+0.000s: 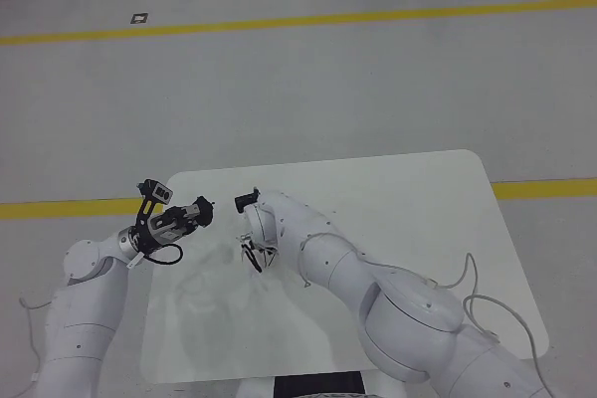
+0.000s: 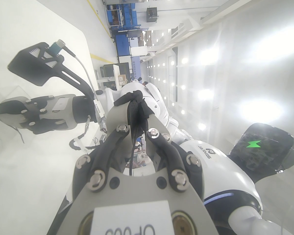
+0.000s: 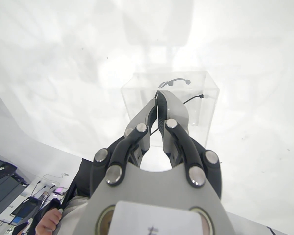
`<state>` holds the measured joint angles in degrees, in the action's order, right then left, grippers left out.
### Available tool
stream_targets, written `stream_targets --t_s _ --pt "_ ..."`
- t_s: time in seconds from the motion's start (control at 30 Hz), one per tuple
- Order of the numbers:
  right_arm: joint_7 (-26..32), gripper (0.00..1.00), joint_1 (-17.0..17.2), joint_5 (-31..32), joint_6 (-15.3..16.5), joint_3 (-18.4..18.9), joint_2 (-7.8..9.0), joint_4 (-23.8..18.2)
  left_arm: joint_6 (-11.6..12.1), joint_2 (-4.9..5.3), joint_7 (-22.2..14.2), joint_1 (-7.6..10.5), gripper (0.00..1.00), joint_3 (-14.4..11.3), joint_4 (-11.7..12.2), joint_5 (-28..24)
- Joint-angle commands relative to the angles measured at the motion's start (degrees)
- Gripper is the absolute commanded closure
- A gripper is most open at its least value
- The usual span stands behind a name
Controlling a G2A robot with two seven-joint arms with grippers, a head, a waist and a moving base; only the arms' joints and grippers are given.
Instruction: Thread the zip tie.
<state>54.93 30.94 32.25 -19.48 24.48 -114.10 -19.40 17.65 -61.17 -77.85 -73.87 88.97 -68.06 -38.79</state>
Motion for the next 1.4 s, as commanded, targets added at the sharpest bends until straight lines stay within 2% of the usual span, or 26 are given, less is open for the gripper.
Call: stream_targets --t_s 0.0,0.67,1.37 --pt "0.15 1.0 -0.19 0.07 0.0 0.25 0.0 -0.09 0.0 0.0 0.0 0.0 1.0 0.0 0.0 0.0" --pt "1.47 1.0 -0.77 -0.56 0.0 3.69 0.58 -2.29 0.0 0.0 0.0 0.0 1.0 0.0 0.0 0.0" --pt "3.31 1.0 -0.75 3.49 0.0 8.56 1.46 -4.42 0.0 0.0 0.0 0.0 1.0 0.0 0.0 0.0"
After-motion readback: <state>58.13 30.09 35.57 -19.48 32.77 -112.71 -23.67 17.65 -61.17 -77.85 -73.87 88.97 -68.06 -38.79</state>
